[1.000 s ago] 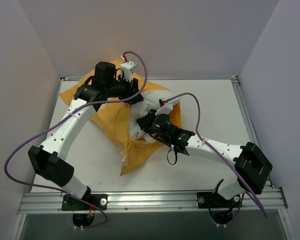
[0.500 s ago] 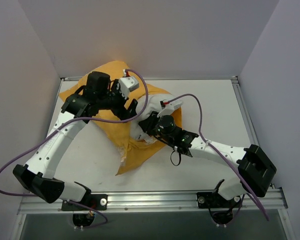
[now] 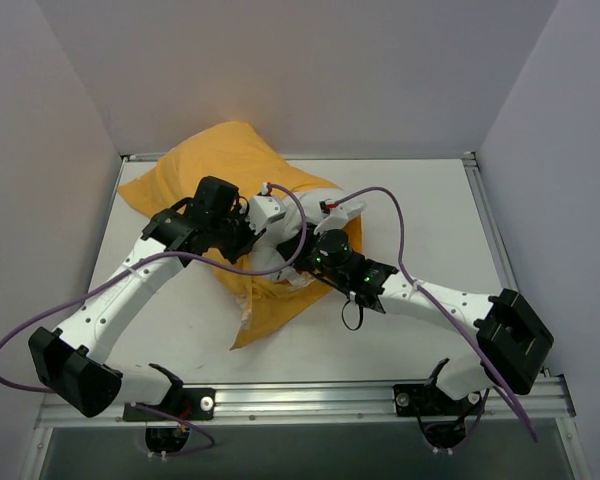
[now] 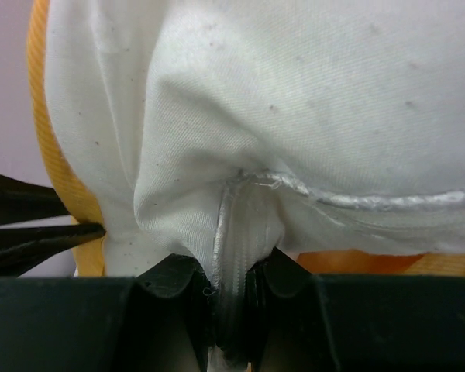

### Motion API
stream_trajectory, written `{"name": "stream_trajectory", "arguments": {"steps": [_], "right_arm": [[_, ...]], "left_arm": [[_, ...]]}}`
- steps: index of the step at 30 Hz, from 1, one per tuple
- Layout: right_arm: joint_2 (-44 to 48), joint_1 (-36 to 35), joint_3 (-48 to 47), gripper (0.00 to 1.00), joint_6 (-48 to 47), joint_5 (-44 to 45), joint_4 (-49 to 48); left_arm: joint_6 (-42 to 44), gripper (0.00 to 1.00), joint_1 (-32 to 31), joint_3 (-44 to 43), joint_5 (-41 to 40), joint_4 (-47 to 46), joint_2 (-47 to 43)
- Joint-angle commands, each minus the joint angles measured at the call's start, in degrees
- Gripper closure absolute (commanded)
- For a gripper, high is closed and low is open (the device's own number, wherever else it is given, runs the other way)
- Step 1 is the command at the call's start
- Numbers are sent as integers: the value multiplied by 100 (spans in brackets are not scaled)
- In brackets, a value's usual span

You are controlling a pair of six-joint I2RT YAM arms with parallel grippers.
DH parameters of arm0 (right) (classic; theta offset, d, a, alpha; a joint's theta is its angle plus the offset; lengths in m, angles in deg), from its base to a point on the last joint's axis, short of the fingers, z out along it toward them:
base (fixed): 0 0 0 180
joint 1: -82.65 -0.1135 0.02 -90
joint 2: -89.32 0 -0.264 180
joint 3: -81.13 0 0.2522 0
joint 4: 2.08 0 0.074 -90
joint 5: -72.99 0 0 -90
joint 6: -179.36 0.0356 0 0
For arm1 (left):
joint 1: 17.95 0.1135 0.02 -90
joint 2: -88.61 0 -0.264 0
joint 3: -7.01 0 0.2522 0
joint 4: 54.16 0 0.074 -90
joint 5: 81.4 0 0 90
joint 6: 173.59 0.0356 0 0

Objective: Remove the pillowcase from the pillow

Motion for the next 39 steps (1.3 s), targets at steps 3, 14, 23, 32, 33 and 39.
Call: {"name": "stream_trajectory", "arguments": {"steps": [3, 14, 23, 32, 33, 39], "right_arm": [[641, 465, -322, 100, 233, -451, -745], [1466, 906, -849, 100, 585, -1173, -596], [1363, 915, -963, 100, 796, -725, -210], [-7, 898, -1823, 100, 1359, -549, -1071], [-122, 880, -1998, 100, 1324, -575, -1010], [-431, 871, -2361, 100, 1271, -523, -824]], "left_arm": [[191, 92, 151, 369, 220, -31, -342], [639, 98, 160, 1871, -367, -425, -492], [604, 96, 72, 1663, 263, -357, -359], [675, 62, -271, 1047, 651, -6, -633], [648, 44, -271, 741, 730, 74, -624], [946, 19, -271, -754, 1135, 741, -686]]}}
